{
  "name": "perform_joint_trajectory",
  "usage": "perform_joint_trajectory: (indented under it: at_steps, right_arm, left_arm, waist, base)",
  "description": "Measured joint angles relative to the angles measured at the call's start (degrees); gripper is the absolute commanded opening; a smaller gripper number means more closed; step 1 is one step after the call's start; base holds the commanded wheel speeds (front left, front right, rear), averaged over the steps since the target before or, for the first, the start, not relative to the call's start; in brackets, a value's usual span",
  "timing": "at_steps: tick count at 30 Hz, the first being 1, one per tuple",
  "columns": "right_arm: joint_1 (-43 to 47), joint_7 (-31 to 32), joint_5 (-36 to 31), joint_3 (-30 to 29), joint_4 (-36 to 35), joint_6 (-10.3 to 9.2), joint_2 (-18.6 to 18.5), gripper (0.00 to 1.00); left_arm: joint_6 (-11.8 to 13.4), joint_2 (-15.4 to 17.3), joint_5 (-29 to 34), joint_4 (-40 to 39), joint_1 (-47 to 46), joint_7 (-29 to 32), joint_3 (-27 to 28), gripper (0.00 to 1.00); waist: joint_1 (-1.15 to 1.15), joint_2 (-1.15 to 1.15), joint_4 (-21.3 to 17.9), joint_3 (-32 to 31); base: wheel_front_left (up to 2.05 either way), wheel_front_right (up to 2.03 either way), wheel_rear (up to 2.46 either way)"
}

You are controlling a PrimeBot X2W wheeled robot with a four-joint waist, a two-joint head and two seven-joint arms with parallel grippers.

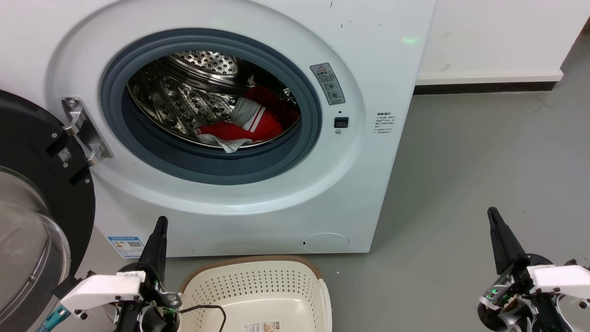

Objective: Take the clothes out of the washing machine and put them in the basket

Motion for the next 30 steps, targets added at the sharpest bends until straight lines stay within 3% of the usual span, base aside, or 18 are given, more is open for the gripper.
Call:
perform_joint_trajectory:
  at_steps: [22,23,30]
  right_arm:
    - [0.0,0.0,0.0,0.0,0.0,0.00,0.0,0.00]
    - [0.0,0.0,0.0,0.0,0.1,0.00,0.0,1.00]
    - [1.7,-1.5,-0.4,0.5,0.1,-0.01,0.0,1.00]
  left_arm:
    - [0.0,0.0,0.0,0.0,0.0,0.0,0.0,0.00]
    - [0.0,0.0,0.0,0.1,0.0,0.0,0.0,1.00]
    - [0.0,-0.1,0.1,0.8,1.3,-1.4,-1.9,1.00]
  waist:
    - [0.00,0.00,0.0,0.0]
    - [0.00,0.00,0.0,0.0]
    - [0.00,0.00,0.0,0.0]
  base:
    - [0.00,0.00,0.00]
    - [0.00,0.00,0.00]
    - [0.00,0.00,0.00]
